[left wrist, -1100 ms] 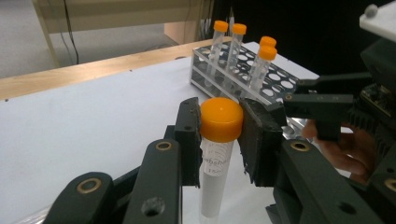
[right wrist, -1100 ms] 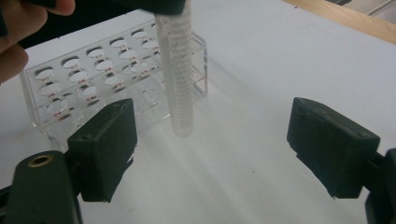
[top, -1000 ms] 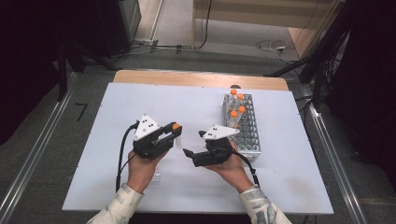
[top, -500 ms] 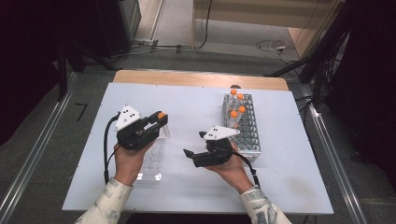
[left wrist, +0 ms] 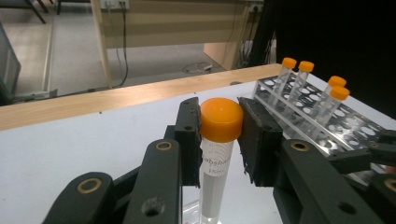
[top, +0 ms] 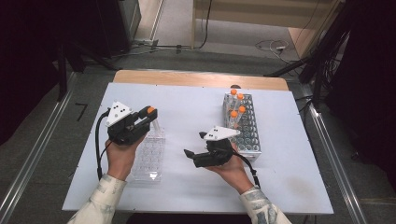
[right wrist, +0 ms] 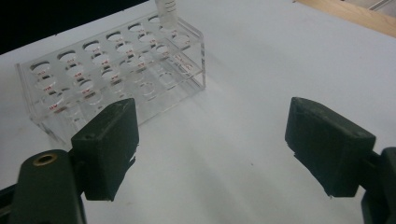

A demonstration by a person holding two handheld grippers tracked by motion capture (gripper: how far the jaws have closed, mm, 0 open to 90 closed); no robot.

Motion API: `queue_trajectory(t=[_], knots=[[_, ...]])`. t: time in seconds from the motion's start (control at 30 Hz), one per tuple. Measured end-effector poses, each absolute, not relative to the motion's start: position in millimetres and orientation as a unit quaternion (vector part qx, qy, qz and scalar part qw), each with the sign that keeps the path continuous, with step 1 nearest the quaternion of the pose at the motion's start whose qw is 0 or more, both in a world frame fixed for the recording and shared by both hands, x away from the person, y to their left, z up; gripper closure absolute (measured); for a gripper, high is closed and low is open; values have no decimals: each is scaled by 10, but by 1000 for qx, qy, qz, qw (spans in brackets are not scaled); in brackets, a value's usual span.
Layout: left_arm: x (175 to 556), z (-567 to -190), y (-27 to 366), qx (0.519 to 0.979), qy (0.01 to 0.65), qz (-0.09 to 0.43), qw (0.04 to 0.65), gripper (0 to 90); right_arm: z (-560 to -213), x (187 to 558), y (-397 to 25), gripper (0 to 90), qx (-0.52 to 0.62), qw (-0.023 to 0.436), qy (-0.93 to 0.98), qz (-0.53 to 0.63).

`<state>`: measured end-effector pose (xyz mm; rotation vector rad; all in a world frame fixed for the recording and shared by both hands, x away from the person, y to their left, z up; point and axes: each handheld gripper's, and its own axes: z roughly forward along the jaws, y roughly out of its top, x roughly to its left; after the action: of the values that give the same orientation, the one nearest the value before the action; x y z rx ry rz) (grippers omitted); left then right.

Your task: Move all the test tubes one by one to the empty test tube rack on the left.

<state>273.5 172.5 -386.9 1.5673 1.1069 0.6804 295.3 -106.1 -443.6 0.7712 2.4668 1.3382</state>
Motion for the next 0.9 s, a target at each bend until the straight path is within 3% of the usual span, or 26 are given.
queue_trajectory(t=[0.7, 0.9], knots=[[2839, -4277, 1685, 686, 469, 264, 489, 705, -4456, 2944, -1048, 162, 260, 114, 843, 457], [2806, -4295, 1633, 696, 459, 280, 475, 705, -4464, 2942, -1037, 165, 261, 113, 843, 457]])
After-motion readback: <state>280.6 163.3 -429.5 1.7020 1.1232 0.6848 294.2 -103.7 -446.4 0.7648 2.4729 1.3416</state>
